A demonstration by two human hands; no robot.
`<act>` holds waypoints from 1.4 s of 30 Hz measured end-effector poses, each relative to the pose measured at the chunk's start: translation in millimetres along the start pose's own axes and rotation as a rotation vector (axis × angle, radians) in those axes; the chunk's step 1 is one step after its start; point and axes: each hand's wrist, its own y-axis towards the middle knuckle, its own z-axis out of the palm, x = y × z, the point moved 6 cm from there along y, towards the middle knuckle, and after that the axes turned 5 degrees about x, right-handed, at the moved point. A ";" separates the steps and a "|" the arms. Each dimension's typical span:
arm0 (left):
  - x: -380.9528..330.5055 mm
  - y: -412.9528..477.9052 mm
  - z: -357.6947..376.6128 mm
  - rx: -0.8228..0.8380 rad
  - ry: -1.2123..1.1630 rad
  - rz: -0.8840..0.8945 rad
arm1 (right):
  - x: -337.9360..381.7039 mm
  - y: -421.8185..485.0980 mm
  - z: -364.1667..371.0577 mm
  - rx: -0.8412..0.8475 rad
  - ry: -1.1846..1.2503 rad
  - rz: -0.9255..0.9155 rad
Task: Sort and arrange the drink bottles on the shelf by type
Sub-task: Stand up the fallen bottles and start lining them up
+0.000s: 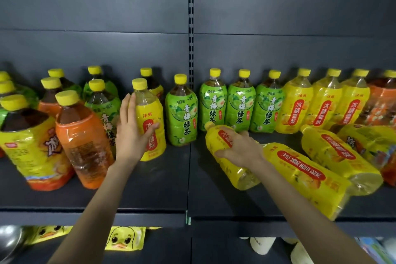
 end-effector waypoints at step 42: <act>-127.5 -53.8 103.5 0.499 -0.560 0.043 | -26.9 -68.6 13.4 -0.432 0.624 -0.353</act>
